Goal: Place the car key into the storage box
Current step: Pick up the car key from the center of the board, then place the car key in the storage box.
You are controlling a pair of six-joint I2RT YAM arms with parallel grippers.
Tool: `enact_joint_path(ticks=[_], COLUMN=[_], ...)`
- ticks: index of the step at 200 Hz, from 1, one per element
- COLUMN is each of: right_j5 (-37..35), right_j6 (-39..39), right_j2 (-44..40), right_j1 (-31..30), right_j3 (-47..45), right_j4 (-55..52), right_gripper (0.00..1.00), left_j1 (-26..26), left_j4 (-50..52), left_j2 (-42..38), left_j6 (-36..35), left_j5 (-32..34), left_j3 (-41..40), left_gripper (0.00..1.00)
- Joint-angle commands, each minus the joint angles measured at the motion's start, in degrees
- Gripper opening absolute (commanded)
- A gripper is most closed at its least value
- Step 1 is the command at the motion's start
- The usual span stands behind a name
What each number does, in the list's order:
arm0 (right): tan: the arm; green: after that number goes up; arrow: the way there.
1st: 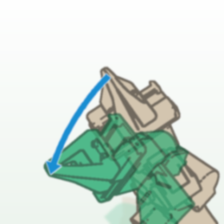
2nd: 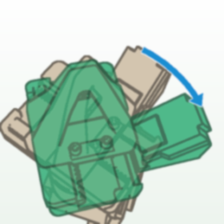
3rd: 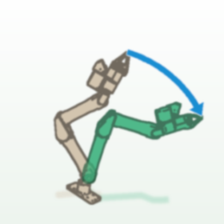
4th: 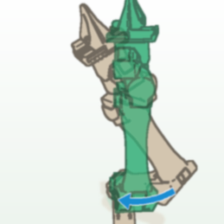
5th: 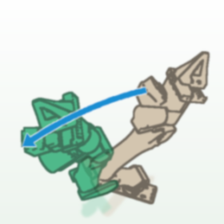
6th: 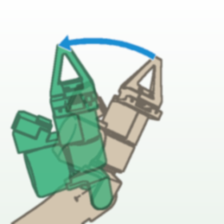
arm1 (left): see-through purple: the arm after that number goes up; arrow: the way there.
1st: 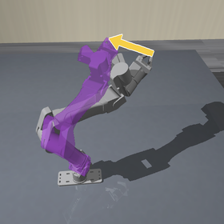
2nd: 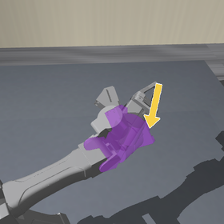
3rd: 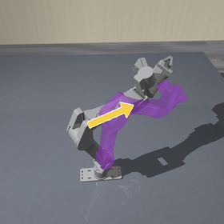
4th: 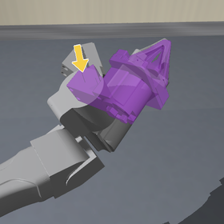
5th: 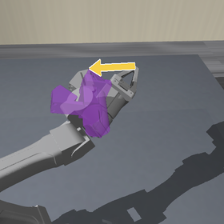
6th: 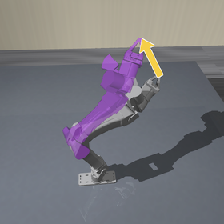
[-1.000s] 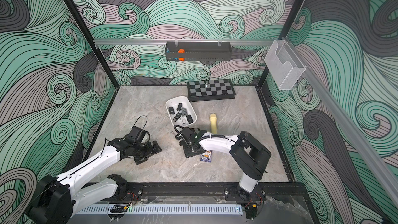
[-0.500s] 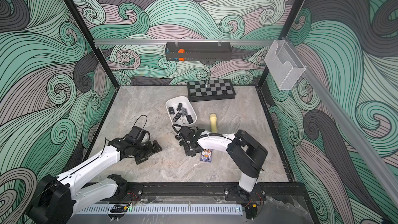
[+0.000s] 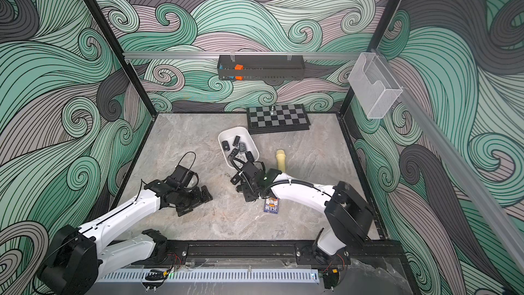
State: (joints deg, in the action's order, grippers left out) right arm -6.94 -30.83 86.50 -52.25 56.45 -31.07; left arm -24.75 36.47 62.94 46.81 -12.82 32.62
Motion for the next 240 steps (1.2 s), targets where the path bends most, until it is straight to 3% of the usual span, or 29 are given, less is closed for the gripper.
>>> enact_joint_path(ticks=[1, 43, 86, 139, 195, 240], right_j5=[0.97, 2.68, 4.42, 5.41, 6.94, 5.35], right_j6=[1.04, 3.40, 8.19, 14.11, 17.68, 21.58], right_j2=[-3.11, -5.55, -1.18, 11.23, 27.00, 40.45], right_j1=[1.46, 6.01, 11.33, 14.28, 16.62, 17.95], right_j3=[0.64, 3.49, 9.92, 23.01, 39.23, 54.29], right_j4=[-0.95, -1.19, -1.03, -1.16, -2.35, -5.53], right_gripper=[0.29, 0.29, 0.29, 0.29, 0.29, 0.29], left_j1=[0.41, 0.41, 1.26, 5.35, 12.35, 15.06], left_j4=[0.93, -0.22, 0.52, 0.18, -0.96, -1.33], left_j2=[0.66, 5.26, 13.00, 20.25, 23.08, 21.44], left_j6=[-1.81, -1.84, -4.73, -7.46, -8.74, -8.15], left_j5=[0.87, 0.19, -1.73, -5.14, -8.15, -4.74], left_j3=[3.29, 8.51, 17.00, 23.89, 25.56, 24.50], left_gripper=[0.99, 0.99, 0.99, 0.99, 0.99, 0.98])
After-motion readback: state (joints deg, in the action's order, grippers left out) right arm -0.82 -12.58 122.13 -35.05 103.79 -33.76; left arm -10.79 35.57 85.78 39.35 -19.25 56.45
